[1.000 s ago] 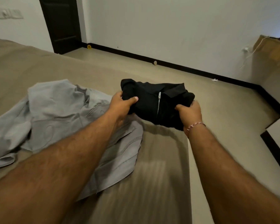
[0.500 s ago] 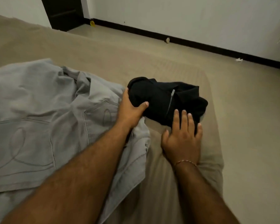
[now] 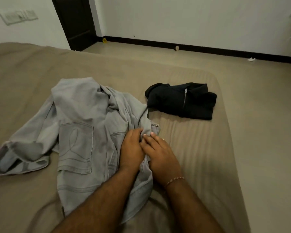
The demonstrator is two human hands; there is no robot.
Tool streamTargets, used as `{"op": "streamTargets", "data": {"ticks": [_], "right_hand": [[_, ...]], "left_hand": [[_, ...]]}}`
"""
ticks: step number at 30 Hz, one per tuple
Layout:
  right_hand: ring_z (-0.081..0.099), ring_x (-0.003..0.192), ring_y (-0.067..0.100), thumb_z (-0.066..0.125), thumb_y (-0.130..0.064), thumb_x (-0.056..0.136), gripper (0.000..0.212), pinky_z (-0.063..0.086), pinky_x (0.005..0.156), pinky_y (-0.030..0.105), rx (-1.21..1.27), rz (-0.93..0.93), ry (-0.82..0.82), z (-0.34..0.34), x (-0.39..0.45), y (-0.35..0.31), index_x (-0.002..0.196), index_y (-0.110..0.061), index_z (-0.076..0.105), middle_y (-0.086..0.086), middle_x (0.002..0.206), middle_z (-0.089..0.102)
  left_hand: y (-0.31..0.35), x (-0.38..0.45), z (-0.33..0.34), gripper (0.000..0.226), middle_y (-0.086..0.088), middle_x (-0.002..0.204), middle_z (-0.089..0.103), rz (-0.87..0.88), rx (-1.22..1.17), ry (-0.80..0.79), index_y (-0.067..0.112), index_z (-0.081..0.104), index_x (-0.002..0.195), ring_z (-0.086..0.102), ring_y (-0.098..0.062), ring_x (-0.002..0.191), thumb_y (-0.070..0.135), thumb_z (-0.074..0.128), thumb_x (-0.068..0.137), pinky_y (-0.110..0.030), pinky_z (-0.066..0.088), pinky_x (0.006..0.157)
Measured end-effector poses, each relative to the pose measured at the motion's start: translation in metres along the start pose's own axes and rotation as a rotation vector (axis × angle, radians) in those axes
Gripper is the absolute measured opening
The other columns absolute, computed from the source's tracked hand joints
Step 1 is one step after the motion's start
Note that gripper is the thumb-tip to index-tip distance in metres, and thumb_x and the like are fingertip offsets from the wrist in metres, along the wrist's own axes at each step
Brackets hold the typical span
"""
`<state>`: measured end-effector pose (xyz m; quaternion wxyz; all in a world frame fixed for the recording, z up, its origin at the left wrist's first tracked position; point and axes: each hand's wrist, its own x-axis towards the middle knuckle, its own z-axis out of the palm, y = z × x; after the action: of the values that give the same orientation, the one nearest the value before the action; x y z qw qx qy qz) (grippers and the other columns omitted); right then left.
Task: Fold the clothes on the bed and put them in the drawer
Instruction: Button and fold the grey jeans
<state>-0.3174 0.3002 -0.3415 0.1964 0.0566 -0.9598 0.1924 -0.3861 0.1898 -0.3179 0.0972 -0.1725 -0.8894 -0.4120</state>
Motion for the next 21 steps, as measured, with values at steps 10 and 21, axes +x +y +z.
{"op": "streamTargets", "data": {"ticks": [10, 21], "right_hand": [[0.06, 0.077, 0.024, 0.08, -0.01, 0.074, 0.061, 0.055, 0.064, 0.032, 0.013, 0.194, 0.19, -0.017, -0.132, -0.186, 0.132, -0.009, 0.066, 0.006, 0.085, 0.064], [0.054, 0.064, 0.028, 0.061, -0.022, 0.072, 0.009, 0.042, 0.059, 0.036, -0.119, 0.34, 0.037, -0.071, -0.332, -0.384, 0.078, -0.025, 0.067, 0.003, 0.065, 0.055]], "left_hand": [[-0.041, -0.148, -0.129, 0.014, 0.011, 0.087, 0.073, -0.051, -0.258, -0.332, 0.021, 0.073, 0.095, 0.069, -0.004, 0.084, 0.009, 0.07, 0.091, -0.028, 0.056, 0.08], [-0.041, -0.431, -0.328, 0.045, 0.011, 0.134, 0.063, 0.289, -0.255, -0.62, 0.029, 0.061, 0.136, 0.058, -0.002, 0.124, 0.046, 0.069, 0.096, -0.024, 0.045, 0.105]]}}
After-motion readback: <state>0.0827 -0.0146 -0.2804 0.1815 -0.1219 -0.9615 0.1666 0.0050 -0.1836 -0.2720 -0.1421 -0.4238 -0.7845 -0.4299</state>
